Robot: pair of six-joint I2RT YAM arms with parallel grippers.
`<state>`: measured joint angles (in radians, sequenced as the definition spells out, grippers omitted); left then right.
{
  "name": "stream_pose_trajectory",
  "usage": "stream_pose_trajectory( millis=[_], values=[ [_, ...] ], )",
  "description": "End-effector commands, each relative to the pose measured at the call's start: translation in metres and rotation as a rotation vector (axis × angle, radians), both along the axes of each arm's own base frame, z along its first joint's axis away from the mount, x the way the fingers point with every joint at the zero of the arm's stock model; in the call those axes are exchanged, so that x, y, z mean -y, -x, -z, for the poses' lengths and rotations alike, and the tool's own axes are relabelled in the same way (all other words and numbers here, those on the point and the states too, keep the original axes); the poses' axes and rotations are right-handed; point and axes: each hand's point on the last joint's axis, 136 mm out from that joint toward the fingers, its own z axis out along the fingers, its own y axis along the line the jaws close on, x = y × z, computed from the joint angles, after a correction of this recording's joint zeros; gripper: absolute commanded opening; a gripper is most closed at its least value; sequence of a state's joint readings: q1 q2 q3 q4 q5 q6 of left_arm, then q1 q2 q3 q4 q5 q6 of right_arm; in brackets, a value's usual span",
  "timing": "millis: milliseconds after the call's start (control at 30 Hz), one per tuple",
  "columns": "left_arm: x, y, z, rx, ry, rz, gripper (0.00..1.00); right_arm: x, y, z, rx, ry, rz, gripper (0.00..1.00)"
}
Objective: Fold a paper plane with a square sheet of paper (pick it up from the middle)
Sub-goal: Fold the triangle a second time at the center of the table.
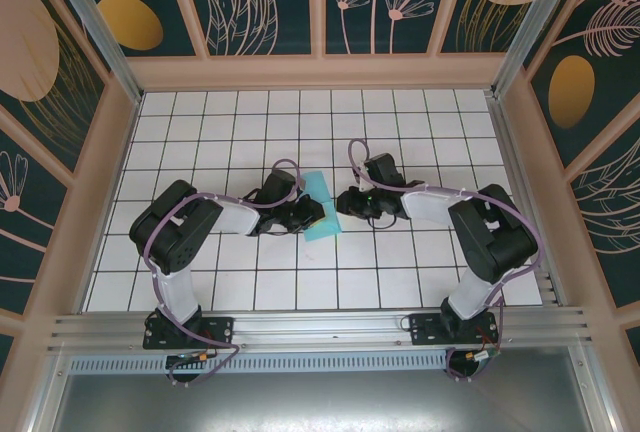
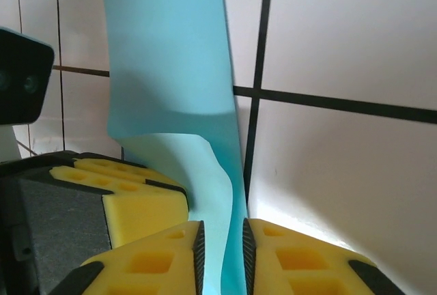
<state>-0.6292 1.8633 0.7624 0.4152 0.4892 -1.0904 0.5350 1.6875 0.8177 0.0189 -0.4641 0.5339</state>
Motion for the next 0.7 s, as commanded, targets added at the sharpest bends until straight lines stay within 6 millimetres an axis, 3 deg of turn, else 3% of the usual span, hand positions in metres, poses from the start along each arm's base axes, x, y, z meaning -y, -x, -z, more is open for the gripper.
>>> stream_pose_trajectory(
  millis=[0,267,467,667],
  values=[
    [-0.018,0.019,0.021,-0.019,-0.094,0.040,0.16,-0.001,0.000,-0.009,0.013,-0.011,0.011,0.28],
    [-0.036,0.036,0.023,0.048,-0.196,0.181,0.16,-0.010,-0.020,-0.017,0.065,-0.005,0.005,0.30],
    [-0.036,0.037,0.014,0.130,-0.213,0.267,0.16,-0.048,-0.039,-0.019,0.081,-0.025,-0.063,0.23],
    [-0.031,0.032,0.001,0.174,-0.195,0.290,0.15,-0.073,-0.063,-0.003,0.055,0.009,-0.078,0.20]
  ],
)
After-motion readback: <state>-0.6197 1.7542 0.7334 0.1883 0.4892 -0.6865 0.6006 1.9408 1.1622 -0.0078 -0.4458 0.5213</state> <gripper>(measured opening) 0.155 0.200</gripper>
